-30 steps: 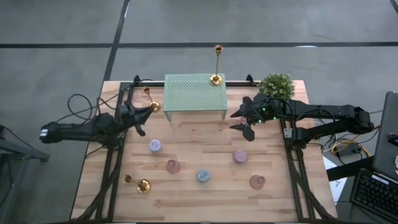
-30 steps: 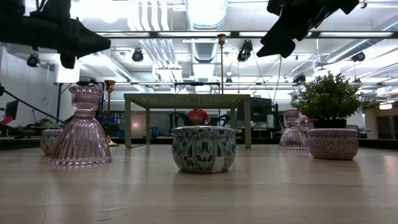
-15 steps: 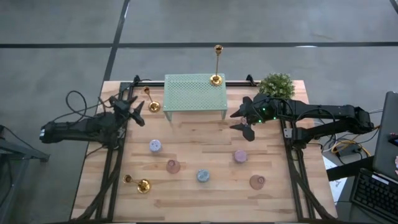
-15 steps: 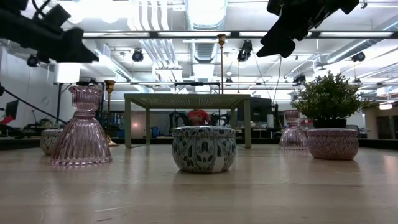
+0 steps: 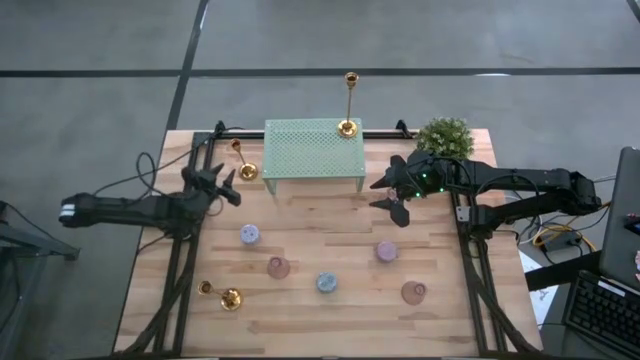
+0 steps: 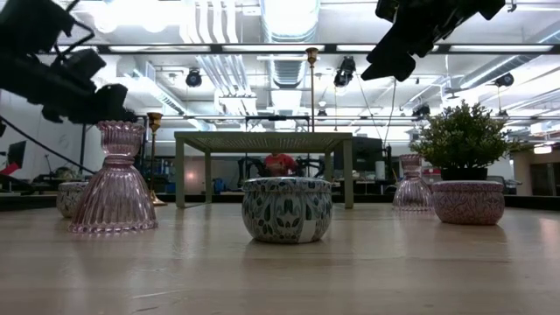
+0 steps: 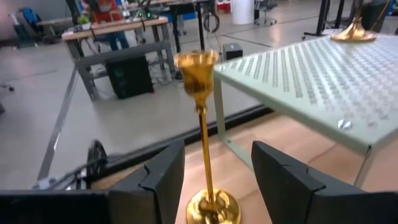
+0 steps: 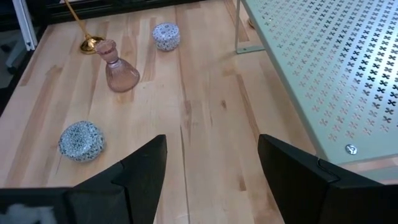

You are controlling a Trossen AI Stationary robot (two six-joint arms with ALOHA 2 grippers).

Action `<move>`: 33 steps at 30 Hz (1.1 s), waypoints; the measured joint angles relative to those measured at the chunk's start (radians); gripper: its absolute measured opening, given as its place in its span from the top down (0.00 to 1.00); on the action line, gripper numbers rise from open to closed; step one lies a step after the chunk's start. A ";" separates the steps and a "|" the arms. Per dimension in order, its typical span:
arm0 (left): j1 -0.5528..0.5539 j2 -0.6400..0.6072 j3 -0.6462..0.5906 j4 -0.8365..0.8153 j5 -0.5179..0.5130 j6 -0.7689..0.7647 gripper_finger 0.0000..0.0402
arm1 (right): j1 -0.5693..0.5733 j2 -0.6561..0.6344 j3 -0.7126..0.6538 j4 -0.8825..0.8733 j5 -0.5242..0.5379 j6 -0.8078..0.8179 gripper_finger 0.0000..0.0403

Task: Pick & Place candle stick holders
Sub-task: Put the top gold candle holder on the shelf

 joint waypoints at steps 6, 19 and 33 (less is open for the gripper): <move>0.012 0.033 -0.054 0.108 0.001 -0.039 0.53 | 0.000 0.000 0.000 0.000 0.000 0.000 0.39; 0.222 0.043 -0.110 0.332 0.240 0.042 0.53 | 0.000 0.000 0.000 0.000 0.000 -0.001 0.39; 0.499 0.045 -0.110 0.379 0.564 0.151 0.53 | 0.000 0.000 0.000 0.000 -0.001 -0.004 0.39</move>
